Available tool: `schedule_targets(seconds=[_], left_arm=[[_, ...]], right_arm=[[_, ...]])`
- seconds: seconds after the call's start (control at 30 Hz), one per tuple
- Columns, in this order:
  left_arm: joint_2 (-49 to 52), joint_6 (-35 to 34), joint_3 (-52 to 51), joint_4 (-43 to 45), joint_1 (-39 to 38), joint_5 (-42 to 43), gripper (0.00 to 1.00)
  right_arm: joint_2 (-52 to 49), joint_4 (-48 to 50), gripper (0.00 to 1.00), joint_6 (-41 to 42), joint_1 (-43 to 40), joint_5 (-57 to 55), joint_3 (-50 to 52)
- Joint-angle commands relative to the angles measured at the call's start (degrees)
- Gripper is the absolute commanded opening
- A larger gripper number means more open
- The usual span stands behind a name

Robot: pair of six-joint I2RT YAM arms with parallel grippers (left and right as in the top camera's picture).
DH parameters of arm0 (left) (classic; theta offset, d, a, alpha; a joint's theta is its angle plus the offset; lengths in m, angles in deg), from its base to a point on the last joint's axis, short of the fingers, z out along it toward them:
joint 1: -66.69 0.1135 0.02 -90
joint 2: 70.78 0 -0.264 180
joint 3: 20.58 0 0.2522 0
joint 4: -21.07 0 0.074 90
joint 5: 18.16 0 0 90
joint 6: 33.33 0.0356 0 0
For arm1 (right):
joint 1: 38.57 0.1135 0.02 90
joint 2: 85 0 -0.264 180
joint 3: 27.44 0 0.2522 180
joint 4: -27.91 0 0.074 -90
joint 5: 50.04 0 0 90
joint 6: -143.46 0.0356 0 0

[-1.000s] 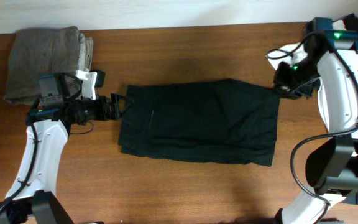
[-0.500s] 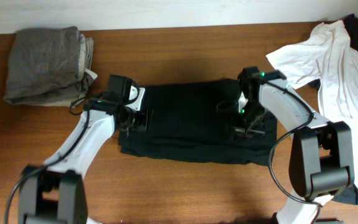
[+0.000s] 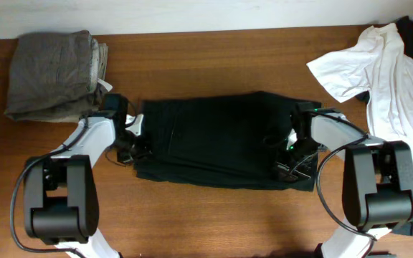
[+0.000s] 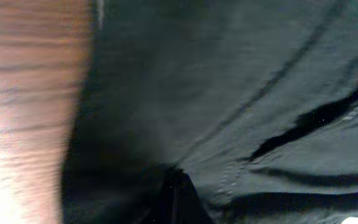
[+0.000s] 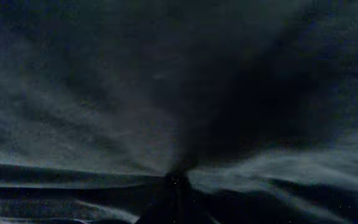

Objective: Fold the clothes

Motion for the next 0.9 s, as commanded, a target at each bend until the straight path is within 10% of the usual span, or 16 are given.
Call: schedule_targets(seconds=[0.0, 0.5, 0.87], left_arm=[[2.0, -1.7, -0.3, -2.4, 4.0, -6.9, 0.00], [-24.2, -3.0, -0.3, -4.9, 4.0, -4.8, 0.00], [-3.8, -1.7, -0.3, -0.8, -6.6, -3.8, 0.00]], right_arm=[[-1.1, 2.2, 0.04, 1.7, -1.6, -9.9, 1.4], [2.5, -13.8, 0.04, 2.1, -3.1, -22.5, -21.0], [2.4, -4.2, 0.04, 2.1, -6.1, -18.4, -2.9]])
